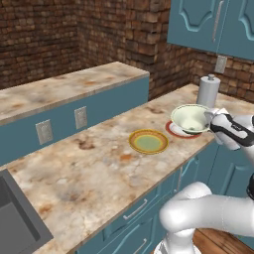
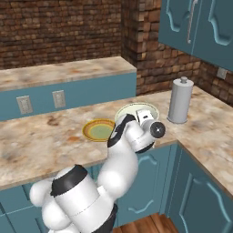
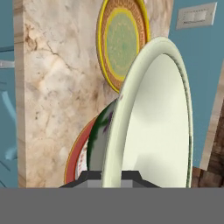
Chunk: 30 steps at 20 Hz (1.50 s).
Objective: Move the bowls from the cabinet to the plates on the dining table.
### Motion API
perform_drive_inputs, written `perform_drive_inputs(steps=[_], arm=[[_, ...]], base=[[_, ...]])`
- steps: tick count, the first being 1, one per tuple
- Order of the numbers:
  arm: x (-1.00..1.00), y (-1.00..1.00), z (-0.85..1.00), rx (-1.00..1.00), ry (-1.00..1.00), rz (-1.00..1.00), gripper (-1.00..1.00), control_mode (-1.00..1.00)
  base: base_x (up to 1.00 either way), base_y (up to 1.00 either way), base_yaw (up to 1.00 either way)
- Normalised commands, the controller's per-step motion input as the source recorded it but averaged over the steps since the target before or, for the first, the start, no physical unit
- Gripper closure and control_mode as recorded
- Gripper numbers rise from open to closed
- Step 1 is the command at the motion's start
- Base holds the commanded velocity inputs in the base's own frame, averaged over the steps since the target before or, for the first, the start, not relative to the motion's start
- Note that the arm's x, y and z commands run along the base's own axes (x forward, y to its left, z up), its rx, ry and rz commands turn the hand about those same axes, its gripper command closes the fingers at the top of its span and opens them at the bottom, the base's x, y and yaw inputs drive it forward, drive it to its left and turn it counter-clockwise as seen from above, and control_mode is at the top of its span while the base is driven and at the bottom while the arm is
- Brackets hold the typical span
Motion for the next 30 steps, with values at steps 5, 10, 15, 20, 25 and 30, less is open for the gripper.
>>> perform_drive_inputs(steps=[5,10,15,20,25,30], arm=[[0.26,-0.09,-0.17,0.0,0.0,0.0,1.0,-1.0],[0.26,-0.07,-0.16,0.0,0.0,0.0,1.0,-1.0],[0.25,-0.07,-0.17,0.0,0.0,0.0,1.0,-1.0],[0.25,-0.07,-0.18,0.0,0.0,0.0,1.0,-1.0],[0.24,-0.07,-0.17,0.0,0.0,0.0,1.0,-1.0],[0.22,-0.06,-0.16,0.0,0.0,0.0,1.0,-1.0]], base=[[0.0,0.0,0.0],[0.0,0.0,0.0],[0.0,0.0,0.0],[0.0,0.0,0.0],[0.0,0.0,0.0],[0.0,0.0,0.0]])
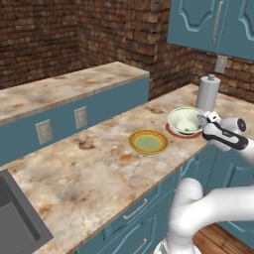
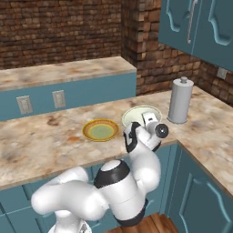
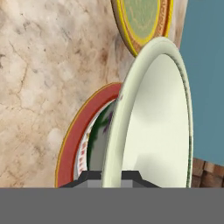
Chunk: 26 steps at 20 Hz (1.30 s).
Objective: Move the bowls from the cabinet to the plates on the dining table.
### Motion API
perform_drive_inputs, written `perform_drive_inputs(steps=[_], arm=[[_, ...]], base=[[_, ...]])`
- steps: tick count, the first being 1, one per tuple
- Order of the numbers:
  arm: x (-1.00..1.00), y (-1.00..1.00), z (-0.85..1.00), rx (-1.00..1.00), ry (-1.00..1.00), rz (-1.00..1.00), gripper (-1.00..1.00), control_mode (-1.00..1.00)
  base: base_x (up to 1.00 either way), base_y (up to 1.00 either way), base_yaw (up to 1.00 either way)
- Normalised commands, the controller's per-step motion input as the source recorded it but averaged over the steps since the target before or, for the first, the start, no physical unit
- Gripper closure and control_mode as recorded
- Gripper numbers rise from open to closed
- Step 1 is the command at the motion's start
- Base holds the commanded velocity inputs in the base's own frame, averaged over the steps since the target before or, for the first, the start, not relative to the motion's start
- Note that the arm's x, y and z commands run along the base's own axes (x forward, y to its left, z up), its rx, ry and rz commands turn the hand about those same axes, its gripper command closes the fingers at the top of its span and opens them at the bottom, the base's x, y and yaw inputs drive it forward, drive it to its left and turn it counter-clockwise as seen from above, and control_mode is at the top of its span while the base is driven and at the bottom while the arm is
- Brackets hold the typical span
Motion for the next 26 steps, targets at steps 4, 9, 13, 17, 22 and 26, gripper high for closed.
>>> perform_drive_inputs(steps=[4,9,13,17,22,26], arm=[[0.21,-0.06,-0.16,0.0,0.0,0.0,1.0,-1.0],[0.19,-0.02,-0.14,0.0,0.0,0.0,1.0,-1.0],[0.18,0.0,-0.12,0.0,0.0,0.0,1.0,-1.0],[0.19,0.0,-0.12,0.0,0.0,0.0,1.0,-1.0],[0.18,-0.03,-0.11,0.0,0.0,0.0,1.0,-1.0],[0.06,-0.09,0.01,0.0,0.0,0.0,-1.0,-1.0]], base=[[0.0,0.0,0.0],[0.0,0.0,0.0],[0.0,0.0,0.0],[0.0,0.0,0.0],[0.0,0.0,0.0],[0.0,0.0,0.0]])
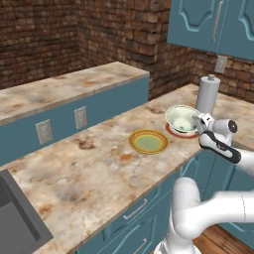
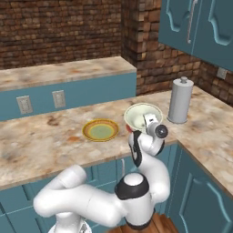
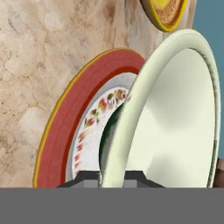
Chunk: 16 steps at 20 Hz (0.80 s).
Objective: Move the bowls from the cabinet to the plates on the dining table.
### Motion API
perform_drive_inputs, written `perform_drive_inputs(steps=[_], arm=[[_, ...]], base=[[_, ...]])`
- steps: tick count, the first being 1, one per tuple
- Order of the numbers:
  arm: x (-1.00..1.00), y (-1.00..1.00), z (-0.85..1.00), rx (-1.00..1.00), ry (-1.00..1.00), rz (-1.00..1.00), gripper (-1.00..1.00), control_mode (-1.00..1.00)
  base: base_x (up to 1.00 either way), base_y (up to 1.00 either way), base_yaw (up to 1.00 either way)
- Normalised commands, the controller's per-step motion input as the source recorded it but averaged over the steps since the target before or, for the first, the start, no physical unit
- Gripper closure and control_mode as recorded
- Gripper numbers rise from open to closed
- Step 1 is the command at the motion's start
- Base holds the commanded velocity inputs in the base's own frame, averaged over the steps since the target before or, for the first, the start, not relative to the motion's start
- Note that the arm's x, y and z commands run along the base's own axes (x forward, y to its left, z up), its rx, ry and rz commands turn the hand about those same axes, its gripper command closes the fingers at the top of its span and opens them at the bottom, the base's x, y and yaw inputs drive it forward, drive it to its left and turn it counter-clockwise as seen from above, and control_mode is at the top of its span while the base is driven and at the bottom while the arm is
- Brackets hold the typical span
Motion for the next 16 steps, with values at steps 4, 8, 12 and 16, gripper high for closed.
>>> perform_drive_inputs(steps=[4,8,12,16], arm=[[0.0,-0.27,0.23,0.0,0.0,0.0,-1.0,-1.0],[0.0,-0.29,0.38,0.0,0.0,0.0,-1.0,-1.0],[0.0,-0.24,0.4,0.0,0.0,0.0,-1.0,-1.0],[-0.06,-0.24,0.38,0.0,0.0,0.0,-1.0,-1.0]], base=[[0.0,0.0,0.0],[0.0,0.0,0.0],[0.0,0.0,0.0],[0.0,0.0,0.0]])
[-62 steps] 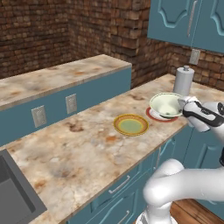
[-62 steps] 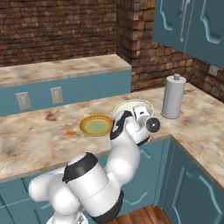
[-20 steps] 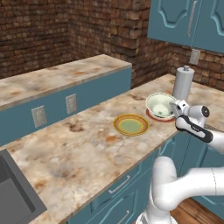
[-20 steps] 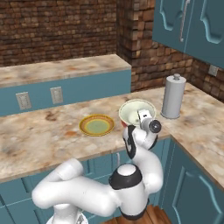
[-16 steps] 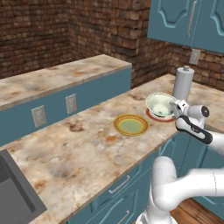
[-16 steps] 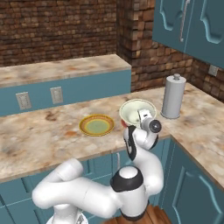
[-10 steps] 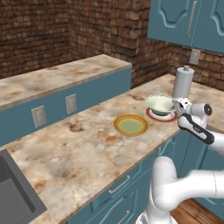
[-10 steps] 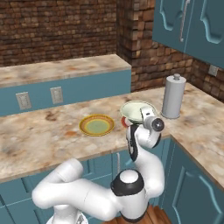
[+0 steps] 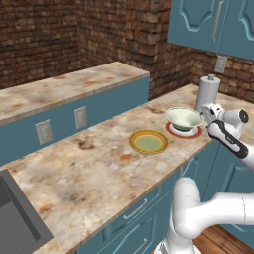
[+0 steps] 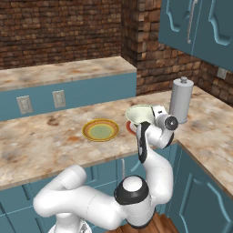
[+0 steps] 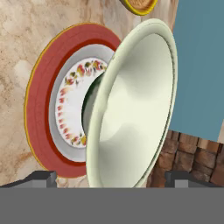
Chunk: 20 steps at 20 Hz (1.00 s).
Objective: Move the bowls from the cabinet to the plates on the dining table.
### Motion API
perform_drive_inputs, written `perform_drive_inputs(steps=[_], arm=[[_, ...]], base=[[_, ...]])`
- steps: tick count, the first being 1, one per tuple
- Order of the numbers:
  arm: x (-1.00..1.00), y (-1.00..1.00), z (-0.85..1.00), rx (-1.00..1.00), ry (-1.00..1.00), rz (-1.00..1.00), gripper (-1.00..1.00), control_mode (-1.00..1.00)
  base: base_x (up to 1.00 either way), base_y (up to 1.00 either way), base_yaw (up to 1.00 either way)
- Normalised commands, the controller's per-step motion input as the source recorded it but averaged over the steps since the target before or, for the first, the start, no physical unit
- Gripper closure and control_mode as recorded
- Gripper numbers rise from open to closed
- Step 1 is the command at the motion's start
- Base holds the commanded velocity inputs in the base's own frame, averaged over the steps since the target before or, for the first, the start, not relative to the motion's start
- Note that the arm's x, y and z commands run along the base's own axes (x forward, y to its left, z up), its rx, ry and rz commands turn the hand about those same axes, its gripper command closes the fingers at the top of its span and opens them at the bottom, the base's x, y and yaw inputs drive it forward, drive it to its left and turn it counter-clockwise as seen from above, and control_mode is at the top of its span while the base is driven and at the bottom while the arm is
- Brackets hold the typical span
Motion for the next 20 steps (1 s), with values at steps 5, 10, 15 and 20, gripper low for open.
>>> perform_drive_inputs(steps=[5,10,15,20], arm=[[-0.18,-0.23,0.33,0.0,0.04,0.0,-1.0,-1.0],[-0.23,-0.22,0.29,-0.01,0.09,0.0,-1.0,-1.0],[-0.22,-0.19,0.28,-0.02,0.13,-0.01,-1.0,-1.0],[-0.25,-0.13,0.33,-0.02,0.12,-0.01,-1.0,-1.0]], base=[[0.0,0.0,0.0],[0.0,0.0,0.0],[0.0,0.0,0.0],[0.0,0.0,0.0]])
